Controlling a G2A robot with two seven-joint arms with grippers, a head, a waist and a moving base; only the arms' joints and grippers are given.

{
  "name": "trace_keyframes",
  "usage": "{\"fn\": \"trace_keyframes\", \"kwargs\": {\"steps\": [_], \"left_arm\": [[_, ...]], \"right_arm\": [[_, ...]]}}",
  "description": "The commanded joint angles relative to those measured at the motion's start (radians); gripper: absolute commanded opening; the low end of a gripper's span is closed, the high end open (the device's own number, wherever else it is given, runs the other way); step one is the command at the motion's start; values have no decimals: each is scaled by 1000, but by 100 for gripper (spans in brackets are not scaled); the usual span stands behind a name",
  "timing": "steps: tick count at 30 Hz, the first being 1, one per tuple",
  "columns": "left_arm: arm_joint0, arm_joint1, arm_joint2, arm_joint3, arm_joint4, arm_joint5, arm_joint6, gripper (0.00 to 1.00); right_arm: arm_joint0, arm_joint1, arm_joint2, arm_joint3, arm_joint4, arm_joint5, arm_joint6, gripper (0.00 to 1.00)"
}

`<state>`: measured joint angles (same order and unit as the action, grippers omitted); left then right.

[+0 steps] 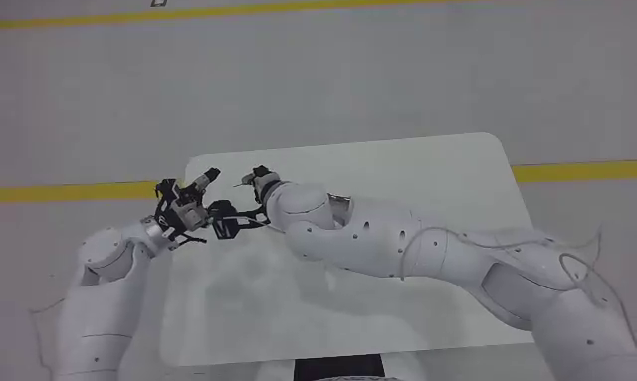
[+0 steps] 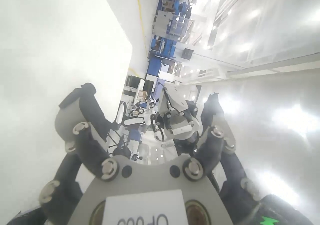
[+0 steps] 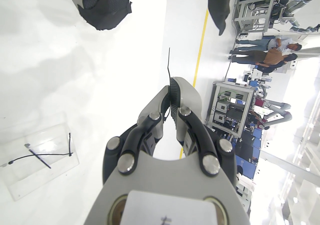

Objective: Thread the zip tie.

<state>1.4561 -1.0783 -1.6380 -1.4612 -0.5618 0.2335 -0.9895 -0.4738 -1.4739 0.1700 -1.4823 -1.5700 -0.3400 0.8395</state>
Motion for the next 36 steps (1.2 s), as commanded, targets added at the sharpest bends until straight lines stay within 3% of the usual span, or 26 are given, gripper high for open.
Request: {"fn": "trace_keyframes", "kwargs": {"steps": [1,8,12,16,27,30,31,34,36], "left_arm": [[-6,5,-4,-6,-1,54,-13,100],[-7,5,-3,-10,-8,46,-4,100],[-13,1,9,5,-122,101,-7,100],[-23,3,33,25,-205,106,-12,100],[-20,9,55,16,-211,106,-13,100],[-15,16,61,19,-221,106,-14,74],[-13,19,63,20,-210,106,-7,55],[-7,27,67,27,-228,106,-12,45],[-3,33,73,31,-241,106,-17,44]], "right_arm": [[3,-2,0,-7,0,0,4,0],[7,-3,0,-8,0,0,19,0],[-6,-1,0,-4,0,0,-2,0],[-15,-1,0,-11,0,0,-7,0],[-19,3,0,-7,0,0,9,0],[-18,8,0,-18,0,0,27,0],[-17,9,0,-20,0,0,31,0],[-17,13,0,-34,0,0,47,0],[-20,14,0,-43,0,0,52,0]]}}
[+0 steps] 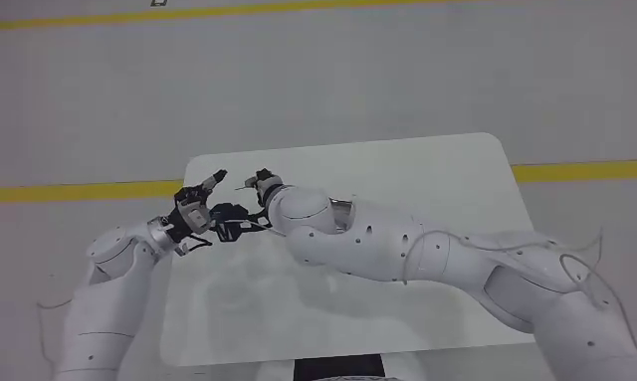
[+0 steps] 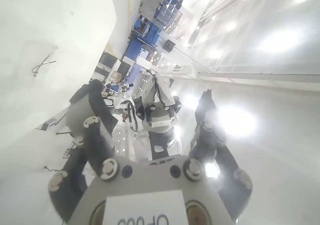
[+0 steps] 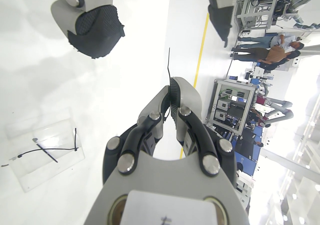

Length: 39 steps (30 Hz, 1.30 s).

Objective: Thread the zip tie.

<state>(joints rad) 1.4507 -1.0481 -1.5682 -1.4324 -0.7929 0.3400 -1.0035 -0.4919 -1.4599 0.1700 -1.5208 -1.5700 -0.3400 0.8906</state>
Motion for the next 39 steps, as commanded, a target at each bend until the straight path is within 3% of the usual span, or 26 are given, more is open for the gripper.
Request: {"fn": "trace_keyframes", "kwargs": {"steps": [1,20,39], "left_arm": [[3,6,6,3,-16,0,-4,43],[20,67,61,-19,-107,0,0,26],[19,108,102,-30,-156,0,16,6]], "right_arm": [[-2,1,0,-7,0,0,0,0],[-22,-8,0,-20,0,0,-21,0],[-31,-9,0,-20,0,0,-29,0]]}}
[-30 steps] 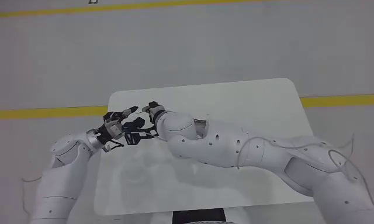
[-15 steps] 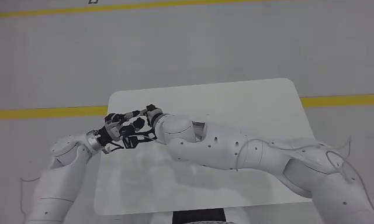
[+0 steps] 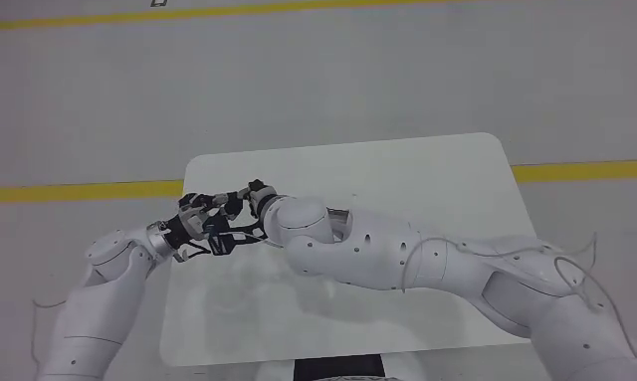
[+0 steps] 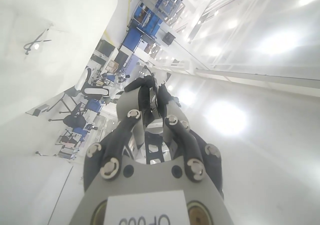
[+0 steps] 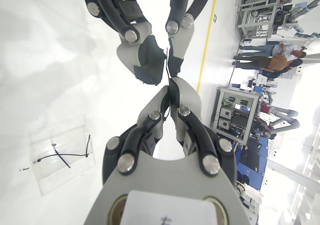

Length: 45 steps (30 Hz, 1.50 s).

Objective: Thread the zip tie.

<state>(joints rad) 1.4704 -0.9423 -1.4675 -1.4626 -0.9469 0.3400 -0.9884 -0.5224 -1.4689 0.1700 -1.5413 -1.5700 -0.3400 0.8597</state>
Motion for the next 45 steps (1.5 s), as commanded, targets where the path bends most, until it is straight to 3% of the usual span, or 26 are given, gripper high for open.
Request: {"fn": "trace_keyframes", "kwargs": {"steps": [1,13,16,17,18,20,34,45], "left_arm": [[-1,4,4,0,-4,0,2,6],[-7,19,16,-3,-29,0,14,7],[-7,21,16,-6,-34,0,19,24],[-7,22,16,-6,-36,0,20,38],[-8,22,15,-6,-37,0,21,46],[-9,23,14,-4,-41,0,20,53],[-14,26,12,14,-62,0,-38,27],[-22,29,20,34,-60,0,-56,25]], "right_arm": [[0,0,0,0,0,0,3,0],[-3,0,0,7,0,0,7,0],[-4,1,0,8,0,0,10,0],[-4,1,0,8,0,0,10,0],[-4,2,0,9,0,0,11,0],[-5,2,0,10,0,0,12,0],[-9,8,0,22,0,0,-2,0],[1,19,0,20,0,0,-24,0]]}}
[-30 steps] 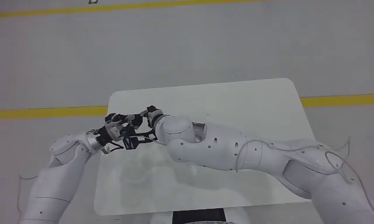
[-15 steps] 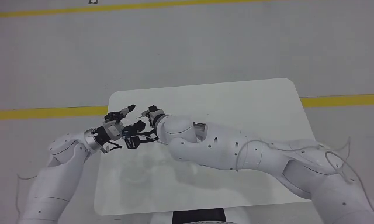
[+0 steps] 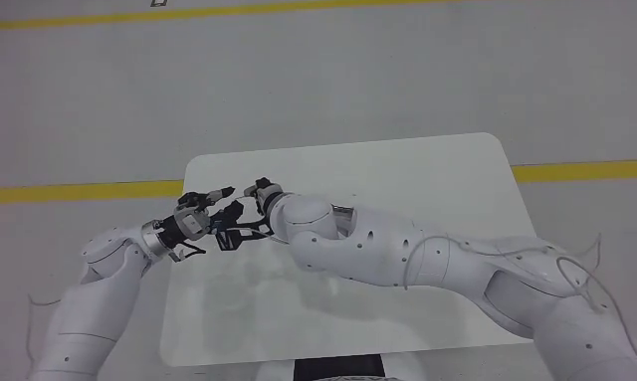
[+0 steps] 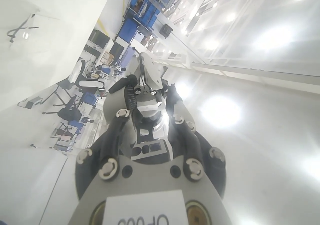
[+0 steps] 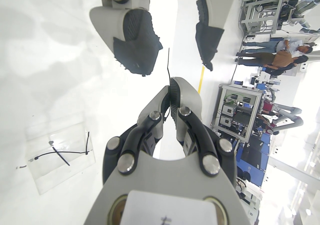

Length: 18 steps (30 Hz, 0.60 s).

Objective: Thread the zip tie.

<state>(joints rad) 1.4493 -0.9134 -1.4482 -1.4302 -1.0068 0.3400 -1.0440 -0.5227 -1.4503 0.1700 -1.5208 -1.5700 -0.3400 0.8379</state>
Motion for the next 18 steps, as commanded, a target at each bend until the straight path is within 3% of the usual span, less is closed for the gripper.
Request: {"fn": "trace_keyframes", "kwargs": {"steps": [1,18], "left_arm": [[-3,0,2,4,-1,0,1,25],[-16,1,22,15,-7,0,-1,16]], "right_arm": [[2,2,0,-1,0,0,-6,0],[1,4,0,-3,0,0,-44,0]]}}
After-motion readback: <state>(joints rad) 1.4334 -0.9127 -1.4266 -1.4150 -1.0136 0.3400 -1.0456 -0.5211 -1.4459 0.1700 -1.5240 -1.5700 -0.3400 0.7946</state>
